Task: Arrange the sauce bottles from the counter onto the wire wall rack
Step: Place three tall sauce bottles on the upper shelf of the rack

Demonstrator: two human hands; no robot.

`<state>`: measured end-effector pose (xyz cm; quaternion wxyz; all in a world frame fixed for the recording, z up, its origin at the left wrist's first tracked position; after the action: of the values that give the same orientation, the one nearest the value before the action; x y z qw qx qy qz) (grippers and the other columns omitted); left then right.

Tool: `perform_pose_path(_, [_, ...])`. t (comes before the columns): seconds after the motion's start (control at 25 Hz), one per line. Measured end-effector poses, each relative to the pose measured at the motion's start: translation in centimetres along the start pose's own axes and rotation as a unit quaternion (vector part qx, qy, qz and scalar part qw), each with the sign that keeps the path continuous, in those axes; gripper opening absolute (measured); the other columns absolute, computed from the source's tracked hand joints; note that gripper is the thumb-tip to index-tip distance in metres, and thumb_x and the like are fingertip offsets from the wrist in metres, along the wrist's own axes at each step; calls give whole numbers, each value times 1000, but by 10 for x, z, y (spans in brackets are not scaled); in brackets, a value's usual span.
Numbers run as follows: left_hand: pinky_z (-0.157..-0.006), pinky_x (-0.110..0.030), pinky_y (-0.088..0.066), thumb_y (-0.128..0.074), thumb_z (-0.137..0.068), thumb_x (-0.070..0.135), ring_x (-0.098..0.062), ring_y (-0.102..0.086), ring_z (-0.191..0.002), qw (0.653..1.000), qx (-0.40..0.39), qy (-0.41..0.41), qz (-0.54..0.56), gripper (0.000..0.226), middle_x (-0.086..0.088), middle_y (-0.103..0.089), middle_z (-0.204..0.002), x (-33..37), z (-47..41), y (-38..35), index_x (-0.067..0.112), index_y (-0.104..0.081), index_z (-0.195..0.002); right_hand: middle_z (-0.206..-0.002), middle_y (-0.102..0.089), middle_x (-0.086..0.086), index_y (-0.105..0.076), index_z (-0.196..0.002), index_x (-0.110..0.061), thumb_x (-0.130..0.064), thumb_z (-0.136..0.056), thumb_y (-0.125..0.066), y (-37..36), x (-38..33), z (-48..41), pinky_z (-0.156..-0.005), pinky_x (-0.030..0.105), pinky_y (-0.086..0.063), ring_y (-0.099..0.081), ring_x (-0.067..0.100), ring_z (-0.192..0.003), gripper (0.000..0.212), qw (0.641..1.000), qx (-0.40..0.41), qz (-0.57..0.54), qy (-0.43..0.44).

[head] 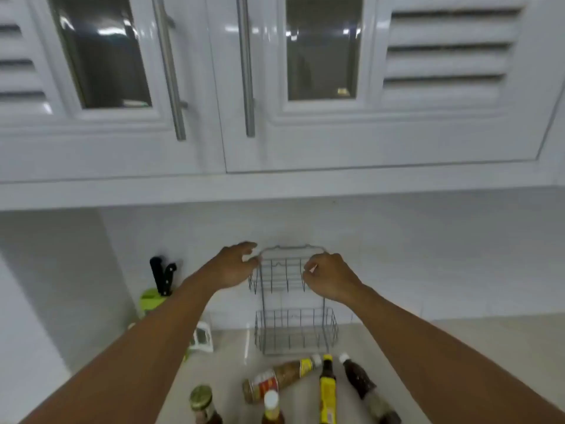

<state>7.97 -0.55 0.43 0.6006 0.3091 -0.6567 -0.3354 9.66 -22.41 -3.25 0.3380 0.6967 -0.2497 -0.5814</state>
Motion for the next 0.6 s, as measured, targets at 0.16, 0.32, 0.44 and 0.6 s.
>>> perform_pose_path(0.16, [-103,-23,-35,-53,-97,40,-19,-48,-133,997,10,44,65,50,0,-48,-149,-26,-12,-33,23,-47,-143,-87,-72,8,-74,-92,-4,-19,-87,-61,-65,56,5,-65,32,-61,-73,24,-75,21,991,-52,-79,-92])
perform_pose_path(0.32, [-112,-27,-30,-51,-97,41,-20,-39,-141,985,23,108,129,59,0,-36,-157,-54,-24,-71,21,-36,-150,-86,-76,23,-67,-86,5,-10,-80,-62,-150,118,21,-66,45,-65,-72,27,-54,17,946,-108,-158,-261])
perform_pose_path(0.44, [-119,-34,-27,-48,-97,45,-20,-33,-145,974,55,141,171,65,-1,-29,-160,-65,-41,-86,21,-26,-154,-87,-73,24,-60,-93,3,-13,-84,-67,-208,153,30,-72,48,-65,-76,33,-72,20,896,-149,-213,-361])
perform_pose_path(0.6, [-116,-29,-23,-41,-102,34,-21,-30,-147,962,108,164,191,57,-2,-28,-161,-73,-57,-97,15,-25,-154,-112,-64,21,-58,-112,-4,-28,-86,-72,-259,171,37,-72,37,-65,-71,32,-99,39,825,-183,-288,-449])
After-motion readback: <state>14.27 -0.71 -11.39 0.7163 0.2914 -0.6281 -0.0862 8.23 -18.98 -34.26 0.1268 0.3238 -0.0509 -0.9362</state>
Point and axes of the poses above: each hand's wrist, its own z-axis away from the middle knuckle, its own y-axis out of the back of the hand, x = y × z, the point moved 8 cm from there along -z, towards the middle knuckle
